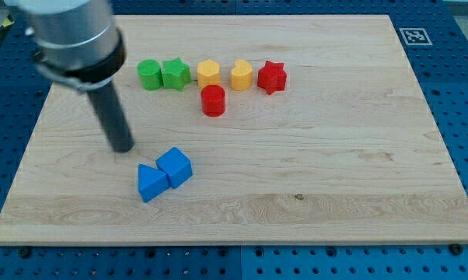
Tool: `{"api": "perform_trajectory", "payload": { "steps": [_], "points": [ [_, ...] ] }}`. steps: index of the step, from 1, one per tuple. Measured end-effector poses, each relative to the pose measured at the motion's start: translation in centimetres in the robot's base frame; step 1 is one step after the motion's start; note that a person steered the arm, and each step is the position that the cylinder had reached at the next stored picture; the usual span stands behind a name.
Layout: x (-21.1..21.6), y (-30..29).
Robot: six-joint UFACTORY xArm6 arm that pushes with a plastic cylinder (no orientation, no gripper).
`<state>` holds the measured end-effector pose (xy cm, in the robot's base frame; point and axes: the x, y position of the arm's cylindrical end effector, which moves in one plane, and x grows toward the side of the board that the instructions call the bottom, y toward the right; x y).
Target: Separate the blue cube and the blue triangle
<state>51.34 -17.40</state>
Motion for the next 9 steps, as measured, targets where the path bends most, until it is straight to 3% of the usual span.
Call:
{"api": "perform_trajectory", "payload": {
  "steps": [1, 9],
  "points": [
    [5.8, -0.2],
    [2.5, 13.0]
  ]
}}
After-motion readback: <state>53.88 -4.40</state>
